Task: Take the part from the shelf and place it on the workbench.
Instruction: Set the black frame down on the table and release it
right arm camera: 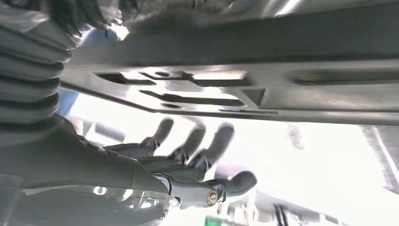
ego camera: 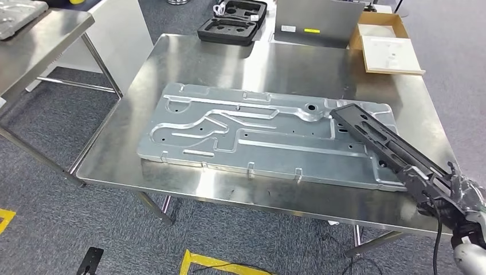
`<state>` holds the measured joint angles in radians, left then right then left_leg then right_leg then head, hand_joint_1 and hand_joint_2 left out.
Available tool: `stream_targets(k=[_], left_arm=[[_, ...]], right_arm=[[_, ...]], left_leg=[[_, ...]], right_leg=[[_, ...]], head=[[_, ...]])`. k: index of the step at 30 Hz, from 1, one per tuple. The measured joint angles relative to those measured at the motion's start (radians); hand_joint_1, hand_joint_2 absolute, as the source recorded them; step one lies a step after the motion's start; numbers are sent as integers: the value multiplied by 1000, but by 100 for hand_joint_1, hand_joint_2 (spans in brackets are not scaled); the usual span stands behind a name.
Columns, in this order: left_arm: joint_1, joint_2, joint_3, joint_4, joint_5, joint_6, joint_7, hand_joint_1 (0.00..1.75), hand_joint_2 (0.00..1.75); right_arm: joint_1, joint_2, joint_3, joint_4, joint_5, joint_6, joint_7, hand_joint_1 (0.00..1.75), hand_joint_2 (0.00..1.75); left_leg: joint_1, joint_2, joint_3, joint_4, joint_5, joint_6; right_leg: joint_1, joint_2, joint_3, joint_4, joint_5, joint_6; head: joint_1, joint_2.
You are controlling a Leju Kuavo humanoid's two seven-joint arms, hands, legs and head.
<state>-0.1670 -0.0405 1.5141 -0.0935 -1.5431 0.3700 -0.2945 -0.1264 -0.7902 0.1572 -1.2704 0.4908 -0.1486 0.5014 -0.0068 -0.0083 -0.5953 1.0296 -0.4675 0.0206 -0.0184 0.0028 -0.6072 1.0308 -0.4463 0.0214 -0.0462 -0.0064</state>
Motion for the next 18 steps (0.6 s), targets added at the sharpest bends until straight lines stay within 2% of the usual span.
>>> stream_targets(k=[2, 3, 4, 7, 8, 9, 10, 12, 13, 14, 16, 18], left_arm=[[2, -1, 0, 0, 1, 10, 1, 0, 0], [2, -2, 0, 0, 2, 15, 2, 0, 0], [1, -2, 0, 0, 2, 20, 5, 0, 0], [0, -5, 0, 0, 8, 40, 22, 0, 0], [0, -6, 0, 0, 12, 46, 28, 0, 0], [0, -6, 0, 0, 14, 52, 33, 0, 0], [0, -7, 0, 0, 15, 60, 38, 0, 0], [-1, -8, 0, 0, 16, 79, 45, 0, 0], [-1, -9, 0, 0, 16, 88, 46, 0, 0], [-2, -9, 0, 0, 16, 95, 46, 0, 0], [-2, -10, 0, 0, 14, 107, 46, 0, 0], [-2, -11, 0, 0, 11, 118, 47, 0, 0]], right_arm=[[1, 4, -11, 0, -37, -11, -3, 0, 0], [2, 5, -17, 0, -57, -17, -5, 0, 0], [2, 8, -24, 0, -80, -25, -9, 0, 0], [0, 25, -47, -7, -154, -53, -27, 0, 0], [-1, 31, -53, -12, -176, -61, -35, 0, 0], [-3, 37, -57, -18, -195, -67, -42, 0, 0], [-7, 41, -61, -26, -211, -72, -48, 0, 0], [-23, 50, -65, -43, -239, -84, -64, 0, 0], [-32, 54, -66, -52, -251, -89, -71, 0, 0], [-39, 58, -66, -62, -266, -96, -80, 0, 0], [-45, 67, -65, -82, -296, -113, -95, 0, 0], [-52, 75, -64, -107, -322, -137, -105, 0, 0]], left_leg=[[2, 0, 3, -8, 6, 11], [3, 1, 6, -14, 9, 17], [5, 1, 9, -20, 13, 23], [4, 2, 8, -20, 19, 32], [3, 2, 7, -18, 19, 32], [4, 2, 5, -15, 19, 32], [4, 2, 3, -11, 18, 31], [3, 0, -4, 1, 15, 26], [1, 0, -9, 6, 14, 21], [-1, 0, -14, 10, 15, 16], [-2, -2, -21, 12, 22, 5], [0, -2, -31, 26, 7, -7]], right_leg=[[-2, 0, 1, -1, -2, 9], [-2, -1, -4, 11, -12, 14], [-2, -1, -18, 43, -34, 17], [-1, -1, -94, 220, -124, 24], [-1, -1, -108, 255, -133, 26], [-2, -2, -103, 252, -123, 26], [-4, -2, -80, 212, -97, 26], [-5, -1, -13, 84, -43, 24], [-3, 0, 10, 39, -29, 21], [-1, 0, 19, 17, -25, 16], [2, 0, 14, 14, -19, 4], [-1, -4, 7, 11, -8, -10]], head=[[0, 0], [0, 0], [1, 0], [1, 0], [1, 0], [1, 0], [1, 0], [2, 0], [1, 0], [0, 0], [-1, 0], [-1, 0]])
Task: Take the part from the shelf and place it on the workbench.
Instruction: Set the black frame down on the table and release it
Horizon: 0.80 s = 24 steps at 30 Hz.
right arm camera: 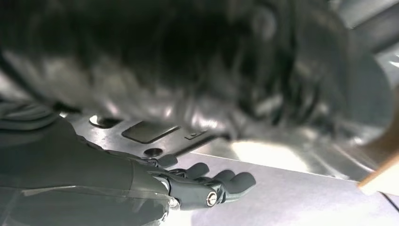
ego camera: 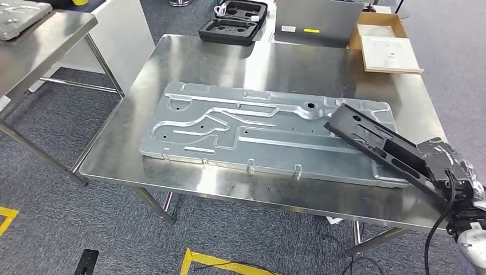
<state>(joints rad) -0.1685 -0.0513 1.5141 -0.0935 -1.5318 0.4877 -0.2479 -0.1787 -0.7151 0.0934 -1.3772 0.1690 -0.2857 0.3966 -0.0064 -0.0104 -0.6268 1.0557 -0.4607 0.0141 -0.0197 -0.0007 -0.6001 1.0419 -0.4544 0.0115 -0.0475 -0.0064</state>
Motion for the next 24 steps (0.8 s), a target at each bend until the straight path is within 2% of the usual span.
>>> stream_targets(k=[1, 2, 4, 5, 6, 7, 9, 10, 11, 14, 15, 16, 17, 19, 20, 21, 22, 23, 24], left_arm=[[0, 0, 0, 0, -1, 4, 2, 0, 0], [-1, -1, 0, 0, -2, 6, 4, 0, 0], [-1, -2, 0, 0, -2, 7, 8, 0, 0], [0, -2, 0, 0, -2, 6, 11, 0, 0], [0, -2, 0, 0, -2, 6, 12, 0, 0], [0, -3, 0, 0, -1, 6, 15, 0, 0], [-2, -3, 0, 0, -1, 6, 19, 0, 0], [-4, -3, 0, 0, -1, 6, 22, 0, 0], [-5, -3, 0, 0, -1, 6, 25, 0, 0], [-3, -2, 0, 0, -1, 6, 33, 0, 0], [-3, -2, 0, 0, -1, 6, 34, 0, 0], [-3, -2, 0, 0, -1, 6, 35, 0, 0], [-3, -2, 0, 0, -1, 6, 35, 0, 0], [-3, -2, 0, 0, -2, 6, 36, 0, 0], [-3, -2, 0, 0, -2, 5, 37, 0, 0], [-3, -2, 0, 0, -1, 4, 37, 0, 0], [-3, -2, 0, 0, -1, 3, 38, 0, 0], [-3, -2, 0, 0, -1, 1, 39, 0, 0], [-3, -2, 0, 0, -1, 0, 39, 0, 0]], right_arm=[[-4, 2, 1, -13, -13, -14, -6, 0, 0], [-7, 4, 1, -26, -30, -27, -14, 0, 0], [-6, 9, 0, -51, -82, -52, -40, 0, 0], [-4, 13, -3, -66, -113, -66, -55, 0, 0], [1, 18, -8, -80, -143, -79, -69, 0, 0], [7, 23, -15, -97, -173, -93, -79, 0, 0], [20, 32, -34, -132, -226, -126, -85, 0, 0], [27, 36, -45, -152, -248, -150, -82, 0, 0], [34, 41, -54, -172, -260, -180, -78, 0, 0], [56, 59, -71, -235, -265, -299, -52, 0, 0], [66, 64, -73, -253, -266, -332, -45, 0, 0], [77, 69, -75, -270, -272, -355, -43, 0, 0], [86, 76, -78, -286, -287, -373, -48, 0, 0], [103, 99, -92, -316, -335, -397, -83, 0, 0], [113, 114, -101, -331, -357, -404, -115, 0, 0], [124, 132, -112, -345, -370, -407, -151, 0, 0], [134, 150, -124, -360, -372, -409, -186, 0, 0], [142, 167, -137, -374, -362, -410, -211, 0, 0], [149, 182, -153, -388, -345, -411, -226, 0, 0]], left_leg=[[1, 1, -11, 27, -26, -6], [4, 2, -27, 72, -64, -13], [7, 3, -62, 189, -143, -22], [8, 3, -69, 231, -167, -24], [9, 3, -62, 244, -174, -25], [9, 3, -32, 215, -163, -24], [8, 3, 66, 75, -122, -18], [6, 2, 106, 11, -104, -14], [4, 2, 127, -27, -95, -9], [0, 1, 120, -39, -73, 10], [1, 3, 117, -42, -62, 18], [2, 5, 111, -46, -50, 26], [4, 7, 102, -50, -36, 33], [3, 10, 77, -50, -15, 42], [2, 10, 63, -48, -5, 43], [1, 11, 48, -46, 4, 43], [0, 11, 33, -42, 13, 43], [-1, 11, 18, -37, 20, 41], [-2, 11, 6, -31, 27, 39]], right_leg=[[-2, -2, -4, -2, 6, -8], [-3, -4, -10, -3, 12, -14], [-2, -5, -24, -3, 23, -19], [-1, -6, -34, -3, 29, -19], [0, -6, -43, -2, 36, -18], [0, -6, -53, -1, 44, -16], [1, -6, -70, 1, 59, -10], [1, -6, -74, 1, 66, -5], [2, -7, -76, 0, 73, 0], [3, -6, -77, -11, 96, 17], [2, -5, -80, -9, 92, 22], [1, -4, -88, 6, 69, 26], [1, -3, -101, 41, 27, 29], [0, -2, -131, 161, -77, 32], [0, -2, -139, 221, -109, 33], [1, -2, -136, 258, -118, 33], [1, -2, -116, 263, -107, 32], [1, -2, -80, 232, -83, 29], [2, -2, -29, 172, -63, 25]], head=[[-2, 0], [-4, 0], [-8, 0], [-8, 0], [-8, 0], [-8, 0], [-8, 0], [-7, 0], [-6, 0], [-3, 0], [-3, 0], [-2, 0], [0, 0], [4, 0], [6, 0], [6, 0], [6, 0], [6, 0], [6, 0]])
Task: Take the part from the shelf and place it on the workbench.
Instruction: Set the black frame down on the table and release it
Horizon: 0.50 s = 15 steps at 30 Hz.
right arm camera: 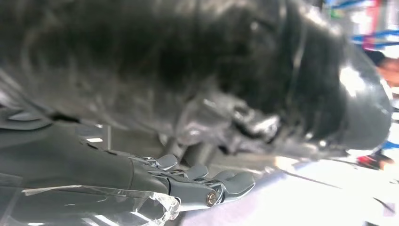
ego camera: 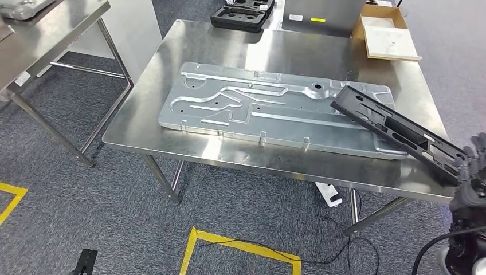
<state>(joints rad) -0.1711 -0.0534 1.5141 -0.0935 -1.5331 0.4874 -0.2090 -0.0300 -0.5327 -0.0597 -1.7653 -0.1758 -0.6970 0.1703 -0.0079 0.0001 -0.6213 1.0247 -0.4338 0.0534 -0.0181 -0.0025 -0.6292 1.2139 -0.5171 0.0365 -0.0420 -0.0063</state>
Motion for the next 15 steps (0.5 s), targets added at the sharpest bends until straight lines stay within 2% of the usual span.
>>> stream_targets(k=[1, 2, 3, 4, 6, 7, 8, 10, 11, 12, 13, 14, 15], left_arm=[[0, 0, 0, 0, 0, -2, 0, 0, 0], [0, 0, 0, 0, -1, -3, 0, 0, 0], [1, -1, 0, 0, -3, -4, 0, 0, 0], [1, -1, 0, 0, -4, -5, 0, 0, 0], [4, -1, 0, 0, -8, -7, 2, 0, 0], [5, 0, 0, 0, -10, -9, 5, 0, 0], [6, 0, 0, 0, -13, -11, 9, 0, 0], [7, 2, 0, 0, -18, -16, 15, 0, 0], [6, 3, 0, 0, -18, -19, 17, 0, 0], [6, 4, 0, 0, -18, -20, 18, 0, 0], [6, 4, 0, 0, -17, -21, 16, 0, 0], [6, 5, 0, 0, -15, -21, 13, 0, 0], [5, 7, 0, 0, -13, -21, 9, 0, 0]], right_arm=[[6, 13, -17, -15, 15, -1, -5, 0, 0], [15, 25, -34, -31, 18, -1, -5, 0, 0], [25, 34, -50, -46, 6, -2, -4, 0, 0], [37, 42, -64, -61, -20, -2, -5, 0, 0], [65, 57, -84, -85, -92, -2, -19, 0, 0], [77, 64, -90, -96, -126, -2, -29, 0, 0], [89, 70, -95, -108, -155, -2, -41, 0, 0], [114, 76, -100, -128, -203, -1, -66, 0, 0], [125, 78, -103, -136, -224, -1, -78, 0, 0], [137, 79, -105, -142, -243, -1, -88, 0, 0], [149, 81, -108, -150, -257, -1, -97, 0, 0], [161, 82, -112, -158, -268, -1, -105, 0, 0], [174, 84, -116, -168, -277, -1, -111, 0, 0]], left_leg=[[-1, -1, -12, 6, 6, -4], [-2, -1, -19, 9, 12, -8], [-1, -2, -22, 11, 18, -14], [0, -2, -24, 10, 26, -21], [2, -3, -28, 10, 32, -35], [3, -4, -35, 21, 14, -42], [4, -4, -46, 47, -22, -48], [9, -4, -72, 148, -126, -59], [12, -4, -80, 205, -163, -63], [13, -4, -80, 249, -179, -67], [15, -4, -67, 266, -169, -70], [17, -4, -40, 252, -143, -71], [18, -4, 8, 203, -115, -72]], right_leg=[[3, 0, 54, -75, 6, -5], [7, -1, 95, -136, 4, -9], [11, -1, 119, -178, -3, -13], [15, 0, 126, -197, -7, -17], [14, -1, 114, -205, 11, -28], [11, -2, 106, -207, 22, -36], [7, -3, 96, -211, 33, -43], [5, -4, 70, -211, 57, -50], [5, -4, 55, -210, 68, -50], [5, -4, 39, -209, 80, -49], [5, -4, 22, -206, 92, -48], [4, -4, 5, -203, 102, -45], [3, -4, -13, -198, 113, -41]], head=[[0, 0], [-2, 0], [-1, 0], [0, 0], [4, 0], [4, 0], [2, 0], [-2, 0], [-3, 0], [-3, 0], [-3, 0], [-3, 0], [-3, 0]])
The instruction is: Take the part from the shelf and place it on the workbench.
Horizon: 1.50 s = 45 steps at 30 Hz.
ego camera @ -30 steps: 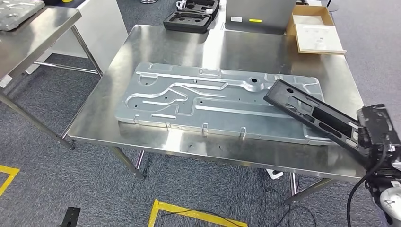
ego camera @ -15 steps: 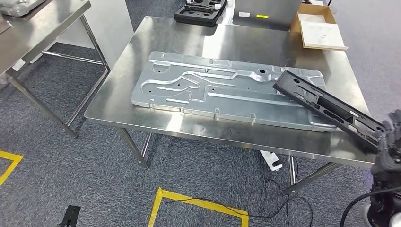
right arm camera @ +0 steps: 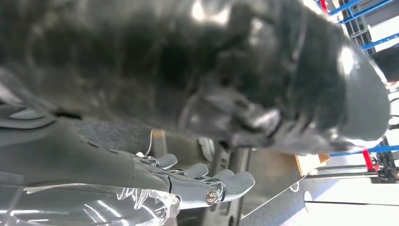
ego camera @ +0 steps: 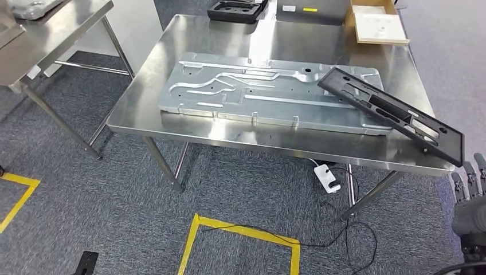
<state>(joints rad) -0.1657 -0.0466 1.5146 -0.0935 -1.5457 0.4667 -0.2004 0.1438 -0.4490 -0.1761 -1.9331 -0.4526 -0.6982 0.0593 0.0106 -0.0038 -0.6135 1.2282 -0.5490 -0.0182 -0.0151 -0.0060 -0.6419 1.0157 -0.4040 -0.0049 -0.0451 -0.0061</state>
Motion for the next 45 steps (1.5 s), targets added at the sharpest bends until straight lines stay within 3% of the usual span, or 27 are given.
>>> stream_targets(k=[2, 3, 4, 6, 7, 9, 11, 12, 14, 16, 18, 20, 22, 23, 26, 27, 28, 29, 31, 33, 35, 37, 38, 40, 42, 43, 45], left_arm=[[-4, 4, 0, 0, 4, 0, -7, 0, 0], [-6, 6, 0, 0, 4, 0, -8, 0, 0], [-7, 7, 1, 0, 5, 0, -9, 0, 0], [-6, 8, 1, 0, 6, 0, -10, 0, 0], [-5, 8, 1, 0, 7, 0, -10, 0, 0], [-6, 8, 1, 0, 8, 0, -14, 0, 0], [-6, 8, 1, 0, 10, 0, -16, 0, 0], [-6, 8, 1, 0, 10, 0, -17, 0, 0], [-4, 8, 1, 0, 10, 0, -17, 0, 0], [-4, 7, 1, 0, 9, 0, -16, 0, 0], [-5, 7, 2, 0, 8, 0, -15, 0, 0], [-5, 7, 2, 0, 5, 1, -10, 0, 0], [-2, 7, 2, 0, 4, 2, -5, 0, 0], [0, 7, 2, 0, 4, 3, -3, 0, 0], [2, 8, 2, 0, 5, 3, -2, 0, 0], [2, 8, 2, 0, 7, 3, -3, 0, 0], [1, 8, 2, 0, 9, 2, -5, 0, 0], [1, 9, 2, 0, 12, 1, -6, 0, 0], [0, 9, 2, 0, 17, -3, -12, 0, 0], [-4, 10, 2, 0, 24, -10, -18, 0, 0], [-7, 10, 2, 0, 30, -16, -23, 0, 0], [-4, 10, 2, 0, 31, -18, -23, 0, 0], [-4, 10, 2, 0, 31, -18, -23, 0, 0], [-4, 10, 2, 0, 32, -18, -22, 0, 0], [-5, 10, 2, 0, 32, -21, -22, 0, 0], [-5, 10, 2, 0, 33, -23, -23, 0, 0], [-5, 10, 2, 0, 35, -28, -25, 0, 0]], right_arm=[[21, 1, -11, -22, -9, 0, -10, 0, 0], [27, 2, -15, -31, -12, 0, -13, 0, 0], [32, 2, -20, -39, -12, 0, -16, 0, 0], [39, 2, -26, -48, -13, 0, -17, 0, 0], [45, 2, -28, -52, -13, 0, -17, 0, 0], [58, 2, -33, -60, -13, 0, -20, 0, 0], [78, 4, -48, -71, -14, 0, -28, 0, 0], [92, 6, -60, -77, -16, 2, -33, 0, 0], [124, 14, -92, -89, -26, 14, -46, 0, 0], [149, 24, -128, -99, -36, 32, -57, 0, 0], [164, 31, -160, -109, -42, 45, -64, 0, 0], [175, 37, -182, -116, -47, 50, -70, 0, 0], [186, 47, -200, -119, -54, 56, -71, 0, 0], [189, 53, -209, -119, -58, 62, -71, 0, 0], [194, 71, -238, -119, -63, 83, -68, 0, 0], [196, 78, -249, -118, -64, 90, -67, 0, 0], [197, 87, -261, -118, -65, 95, -65, 0, 0], [198, 95, -273, -118, -65, 99, -64, 0, 0], [201, 108, -297, -118, -66, 104, -64, 0, 0], [203, 116, -325, -120, -68, 108, -64, 0, 0], [204, 122, -353, -123, -67, 115, -63, 0, 0], [204, 127, -374, -124, -66, 121, -62, 0, 0], [205, 129, -382, -125, -65, 122, -61, 0, 0], [206, 134, -396, -125, -59, 125, -58, 0, 0], [206, 140, -407, -125, -48, 146, -58, 0, 0], [206, 143, -412, -125, -44, 167, -61, 0, 0], [205, 151, -421, -125, -43, 226, -75, 0, 0]], left_leg=[[-2, -3, 107, -140, 6, 7], [-5, -4, 140, -195, -4, 14], [-8, -6, 152, -221, -15, 23], [-9, -3, 139, -229, 0, 43], [-8, 0, 129, -230, 12, 53], [-6, 8, 102, -234, 40, 71], [-8, 12, 71, -233, 66, 79], [-10, 13, 55, -231, 80, 79], [-12, 13, 18, -226, 105, 77], [-13, 13, -16, -216, 125, 72], [-15, 13, -37, -205, 140, 62], [-15, 15, -43, -205, 159, 50], [-12, 14, -48, -205, 162, 36], [-11, 13, -56, -190, 137, 29], [-7, 12, -88, -53, -12, 13], [-5, 12, -93, 3, -43, 9], [-4, 12, -88, 42, -48, 7], [-3, 12, -71, 58, -31, 5], [-1, 12, 3, -4, 27, 6], [-3, 9, 101, -136, 22, 13], [-8, 6, 142, -216, -8, 26], [-8, 7, 130, -226, 0, 44], [-7, 10, 122, -228, 10, 54], [-5, 15, 99, -231, 33, 71], [-8, 17, 72, -229, 55, 77], [-9, 17, 57, -227, 67, 78], [-11, 18, 23, -222, 90, 75]], right_leg=[[0, 0, -26, 10, 19, 11], [0, -1, -31, 11, 29, 17], [1, -1, -32, 9, 39, 24], [0, 1, -33, 1, 56, 36], [-1, 3, -39, 8, 44, 40], [-3, 5, -62, 76, -44, 45], [-3, 6, -83, 200, -153, 47], [-3, 6, -83, 253, -172, 48], [-3, 6, -46, 282, -140, 47], [-1, 6, 55, 186, -101, 39], [5, 5, 164, 35, -126, 30], [13, 5, 200, -38, -147, 23], [11, 3, 185, -43, -130, 12], [8, 2, 176, -45, -119, 5], [5, 1, 140, -43, -87, -8], [5, 1, 125, -41, -77, -8], [4, 1, 109, -37, -66, -7], [4, 2, 91, -31, -56, -6], [3, 2, 55, -13, -39, 0], [4, 2, 25, 6, -27, 10], [6, 0, 12, 13, -11, 22], [5, 0, 6, 14, -3, 34], [4, 2, 0, 24, -19, 39], [1, 5, -25, 99, -106, 44], [2, 5, -52, 223, -197, 47], [2, 5, -55, 270, -211, 48], [2, 4, -20, 282, -173, 47]], head=[[0, 0], [0, 0], [-2, 0], [-3, 0], [-3, 0], [3, 0], [6, 0], [5, 0], [5, 0], [5, 0], [4, 0], [5, 0], [8, 0], [6, 0], [0, 0], [-1, 0], [-1, 0], [-1, 0], [-1, 0], [-1, 0], [0, 0], [1, 0], [1, 0], [3, 0], [6, 0], [6, 0], [6, 0]])
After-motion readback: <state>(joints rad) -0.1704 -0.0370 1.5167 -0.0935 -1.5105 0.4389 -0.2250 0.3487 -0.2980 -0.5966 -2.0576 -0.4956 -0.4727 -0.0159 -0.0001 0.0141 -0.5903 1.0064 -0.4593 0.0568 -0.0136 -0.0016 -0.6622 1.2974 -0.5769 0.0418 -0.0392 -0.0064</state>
